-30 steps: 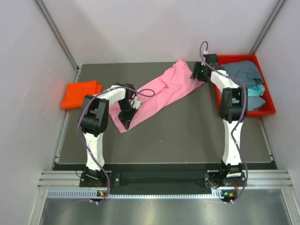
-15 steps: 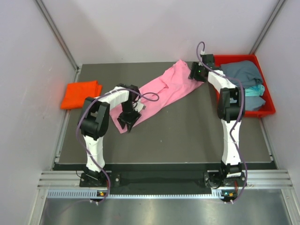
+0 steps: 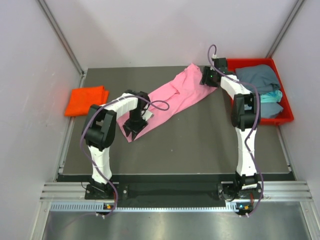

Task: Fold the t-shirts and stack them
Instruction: Fold the tshirt

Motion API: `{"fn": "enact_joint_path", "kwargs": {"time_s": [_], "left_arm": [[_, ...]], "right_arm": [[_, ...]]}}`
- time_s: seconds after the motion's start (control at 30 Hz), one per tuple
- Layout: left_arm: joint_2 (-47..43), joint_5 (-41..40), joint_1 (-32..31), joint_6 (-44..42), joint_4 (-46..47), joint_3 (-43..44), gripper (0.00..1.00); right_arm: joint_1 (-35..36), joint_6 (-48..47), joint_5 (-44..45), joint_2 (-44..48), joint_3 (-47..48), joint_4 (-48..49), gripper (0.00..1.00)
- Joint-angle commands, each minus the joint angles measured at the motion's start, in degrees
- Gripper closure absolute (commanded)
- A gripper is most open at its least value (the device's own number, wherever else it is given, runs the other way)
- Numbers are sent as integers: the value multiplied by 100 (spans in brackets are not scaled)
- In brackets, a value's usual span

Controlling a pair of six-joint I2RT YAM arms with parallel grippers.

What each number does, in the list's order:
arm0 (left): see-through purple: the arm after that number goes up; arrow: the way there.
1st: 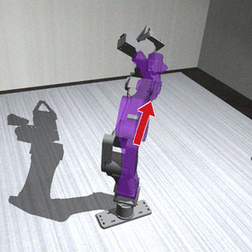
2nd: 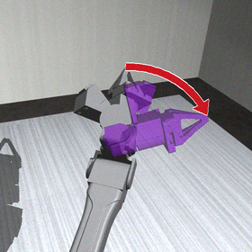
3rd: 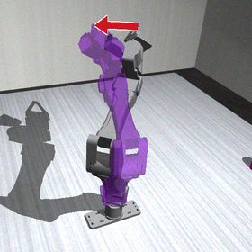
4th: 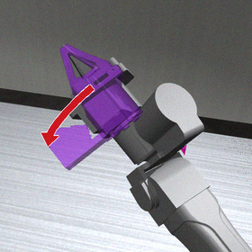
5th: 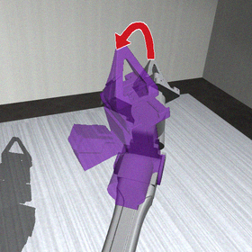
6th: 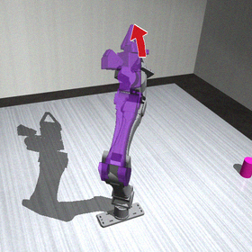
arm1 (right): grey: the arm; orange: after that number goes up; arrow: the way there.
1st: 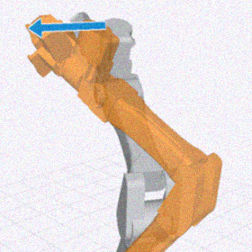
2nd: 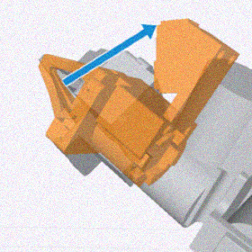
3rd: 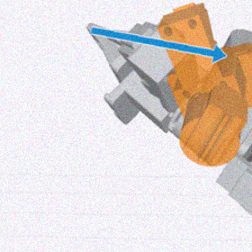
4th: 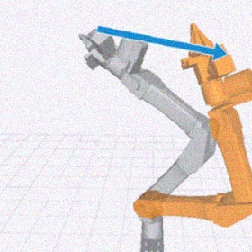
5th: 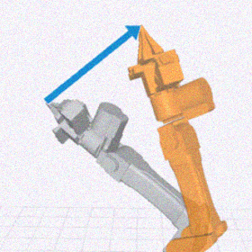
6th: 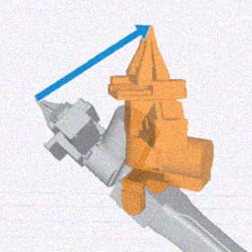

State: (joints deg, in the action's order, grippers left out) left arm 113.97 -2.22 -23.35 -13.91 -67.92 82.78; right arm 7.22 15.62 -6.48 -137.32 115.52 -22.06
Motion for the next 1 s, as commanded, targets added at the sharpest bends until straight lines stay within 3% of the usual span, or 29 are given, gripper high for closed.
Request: {"fn": "enact_joint_path", "kwargs": {"time_s": [0.0, 0.17, 0.3, 0.47, 0.67, 0.97], "left_arm": [[204, -191, -11, -156, 59, -87, 55], [476, -270, -11, -226, 191, -96, 56], [573, -200, -11, -226, 183, -87, 72], [547, 90, -11, -243, 95, -183, 99], [363, 580, -195, -551, -203, -351, 100], [538, 1303, -1153, -903, -670, -96, 100]], "right_arm": [[95, -103, 85, 153, 76, 220, 38], [95, -138, 130, 214, 32, 202, 38], [95, -138, 147, 223, 31, 203, 38], [95, -208, 305, 205, 49, 194, 38], [34, -156, 551, 539, -47, 62, 37], [-107, -296, 595, 917, -389, -166, 37]]}}
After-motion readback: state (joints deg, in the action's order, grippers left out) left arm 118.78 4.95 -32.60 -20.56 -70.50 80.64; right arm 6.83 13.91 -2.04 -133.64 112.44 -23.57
